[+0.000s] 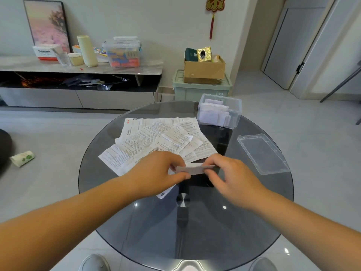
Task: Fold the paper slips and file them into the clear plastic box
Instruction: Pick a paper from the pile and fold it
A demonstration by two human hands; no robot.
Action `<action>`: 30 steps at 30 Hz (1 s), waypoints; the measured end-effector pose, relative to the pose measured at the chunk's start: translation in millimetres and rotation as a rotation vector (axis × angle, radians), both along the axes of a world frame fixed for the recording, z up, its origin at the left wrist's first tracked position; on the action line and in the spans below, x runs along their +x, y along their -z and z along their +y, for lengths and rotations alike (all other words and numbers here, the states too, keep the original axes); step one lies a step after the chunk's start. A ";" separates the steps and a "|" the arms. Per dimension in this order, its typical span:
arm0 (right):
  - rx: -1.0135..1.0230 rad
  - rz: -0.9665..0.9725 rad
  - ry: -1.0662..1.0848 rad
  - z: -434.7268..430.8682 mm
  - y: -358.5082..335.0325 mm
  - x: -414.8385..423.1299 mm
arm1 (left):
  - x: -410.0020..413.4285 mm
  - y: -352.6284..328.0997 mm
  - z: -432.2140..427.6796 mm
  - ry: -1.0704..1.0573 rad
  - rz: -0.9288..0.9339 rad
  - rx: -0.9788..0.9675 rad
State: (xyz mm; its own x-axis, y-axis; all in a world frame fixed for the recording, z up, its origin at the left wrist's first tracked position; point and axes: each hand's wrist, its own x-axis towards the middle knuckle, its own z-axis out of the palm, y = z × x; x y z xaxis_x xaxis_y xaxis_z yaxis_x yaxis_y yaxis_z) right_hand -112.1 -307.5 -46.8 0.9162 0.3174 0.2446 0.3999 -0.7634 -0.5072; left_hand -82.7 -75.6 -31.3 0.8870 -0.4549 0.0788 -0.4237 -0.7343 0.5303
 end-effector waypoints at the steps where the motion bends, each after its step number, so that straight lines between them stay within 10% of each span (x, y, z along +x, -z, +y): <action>1: -0.013 0.007 -0.012 -0.4 1.7 -1.3 | -1.9 2.3 -0.1 0.003 -0.037 0.023; 14: 0.126 0.252 0.126 7.1 14.6 8.9 | -3.5 16.6 -11.4 -0.080 -0.050 0.154; 30: -0.207 0.161 0.121 3.8 19.5 13.5 | 6.7 19.2 -8.4 -0.030 0.090 0.275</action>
